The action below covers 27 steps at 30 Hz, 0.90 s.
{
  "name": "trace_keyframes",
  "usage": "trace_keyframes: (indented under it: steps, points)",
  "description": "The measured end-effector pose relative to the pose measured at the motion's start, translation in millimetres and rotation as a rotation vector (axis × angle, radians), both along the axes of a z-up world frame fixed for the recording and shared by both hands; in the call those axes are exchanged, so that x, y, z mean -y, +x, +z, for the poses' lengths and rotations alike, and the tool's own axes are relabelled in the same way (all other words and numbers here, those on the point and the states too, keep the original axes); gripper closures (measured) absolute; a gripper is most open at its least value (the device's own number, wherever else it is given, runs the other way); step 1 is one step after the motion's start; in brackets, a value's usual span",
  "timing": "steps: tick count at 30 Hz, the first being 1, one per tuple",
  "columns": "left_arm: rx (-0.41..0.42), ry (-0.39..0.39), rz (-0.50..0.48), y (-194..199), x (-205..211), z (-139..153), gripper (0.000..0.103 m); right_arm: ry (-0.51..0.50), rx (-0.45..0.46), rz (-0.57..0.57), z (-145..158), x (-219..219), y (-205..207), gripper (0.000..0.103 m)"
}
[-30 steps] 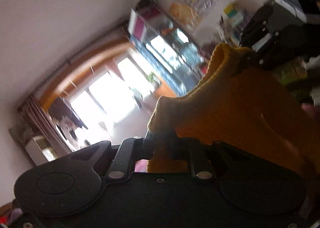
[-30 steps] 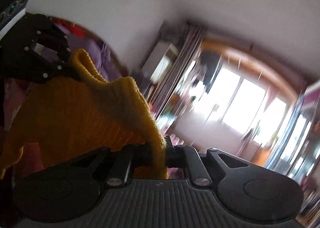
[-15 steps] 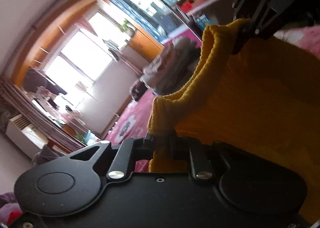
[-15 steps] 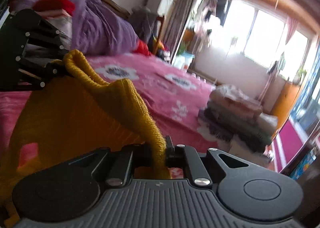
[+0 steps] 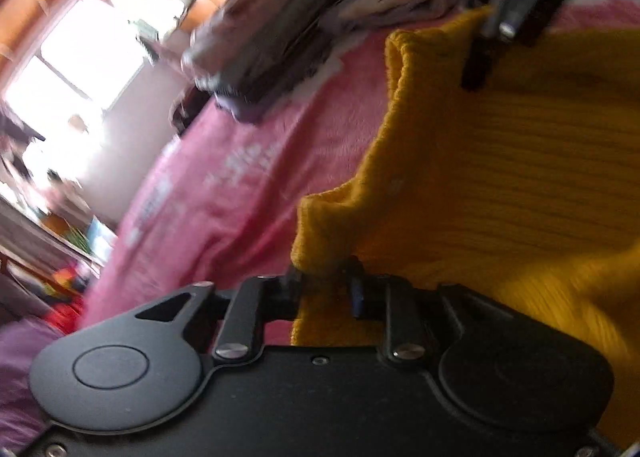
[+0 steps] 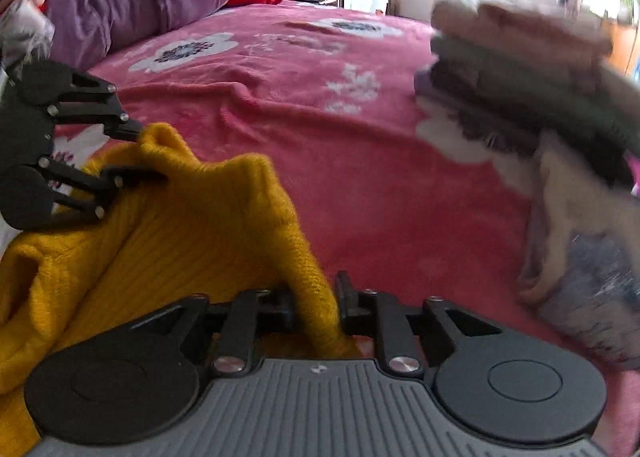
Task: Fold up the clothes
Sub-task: 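Lower the sweater onto the bedspread and open both tools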
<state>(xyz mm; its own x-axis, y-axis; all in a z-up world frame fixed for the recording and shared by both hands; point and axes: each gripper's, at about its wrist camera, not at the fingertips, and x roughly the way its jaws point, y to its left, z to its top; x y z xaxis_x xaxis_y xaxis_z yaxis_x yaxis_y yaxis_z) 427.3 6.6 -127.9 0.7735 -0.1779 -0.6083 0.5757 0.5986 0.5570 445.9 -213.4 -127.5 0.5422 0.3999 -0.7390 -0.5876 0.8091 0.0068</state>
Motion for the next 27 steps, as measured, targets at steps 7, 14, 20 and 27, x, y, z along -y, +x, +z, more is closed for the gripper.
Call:
trace_keyframes:
  steps: [7, 14, 20, 27]
  points:
    - [-0.212, -0.376, 0.161, 34, -50, 9, 0.031, 0.346, -0.137, -0.106, -5, 62, 17, 0.038]
    - [-0.228, -0.783, 0.432, -34, -115, 47, 0.031, 0.557, -0.142, -0.281, 4, 118, -50, 0.029]
    - [-0.254, -1.051, 0.639, -152, -139, 40, 0.029, 0.738, -0.138, -0.461, -16, 145, -153, 0.028]
    - [-0.375, -1.187, 0.742, -258, -133, -3, 0.028, 0.75, -0.135, -0.537, -32, 144, -235, 0.028]
